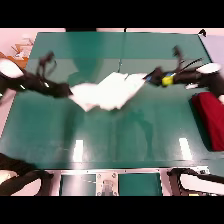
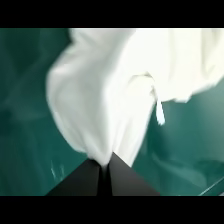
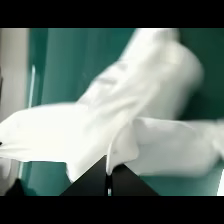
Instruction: Fold the shirts.
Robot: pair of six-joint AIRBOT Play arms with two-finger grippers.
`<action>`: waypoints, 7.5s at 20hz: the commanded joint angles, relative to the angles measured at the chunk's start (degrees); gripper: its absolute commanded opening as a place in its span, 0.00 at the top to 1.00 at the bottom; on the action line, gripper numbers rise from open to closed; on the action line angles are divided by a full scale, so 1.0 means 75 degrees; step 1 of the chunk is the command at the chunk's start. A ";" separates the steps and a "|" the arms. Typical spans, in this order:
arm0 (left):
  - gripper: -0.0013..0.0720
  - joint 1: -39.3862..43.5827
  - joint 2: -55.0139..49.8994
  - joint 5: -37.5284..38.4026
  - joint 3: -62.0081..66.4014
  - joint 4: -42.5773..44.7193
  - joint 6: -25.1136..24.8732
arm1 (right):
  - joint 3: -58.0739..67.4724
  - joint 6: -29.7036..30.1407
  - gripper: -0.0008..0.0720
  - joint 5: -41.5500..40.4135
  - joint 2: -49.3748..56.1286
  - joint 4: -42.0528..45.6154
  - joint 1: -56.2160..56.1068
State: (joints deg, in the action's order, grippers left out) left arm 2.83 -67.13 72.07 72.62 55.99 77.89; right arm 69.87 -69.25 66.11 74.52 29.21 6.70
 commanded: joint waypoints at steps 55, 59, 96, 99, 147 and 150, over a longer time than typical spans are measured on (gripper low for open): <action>0.96 -0.1408 -0.4392 0.3270 0.3864 -0.1833 -0.0595 | -0.5138 -0.1515 0.48 0.0749 -0.1906 0.3593 0.4065; 0.96 -0.1609 -0.4010 0.3322 0.3520 -0.1585 -0.0501 | -0.6368 -0.1478 0.47 -0.0458 -0.1772 0.3302 0.3375; 0.29 0.0117 -0.3669 -0.3392 -0.1923 -0.1527 -0.0259 | -0.3471 -0.1075 0.96 -0.1501 -0.0093 0.3570 0.3179; 0.91 0.0117 -0.3669 -0.3439 -0.1920 -0.1524 -0.0481 | -0.3471 -0.1049 0.96 -0.1501 -0.0093 0.3570 0.3179; 0.95 -0.0781 -0.0612 0.0230 0.2241 -0.1183 -0.0895 | 0.0067 -0.0417 0.96 0.0332 -0.2238 0.0609 0.3104; 0.95 -0.0781 0.0699 -0.0833 0.4272 -0.1151 -0.0816 | 0.2457 -0.0542 0.96 0.0012 -0.3045 0.0423 0.3110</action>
State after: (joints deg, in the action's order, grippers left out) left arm -3.09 -70.39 71.99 91.35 47.68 70.52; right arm 74.04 -72.86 66.83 57.28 36.38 29.95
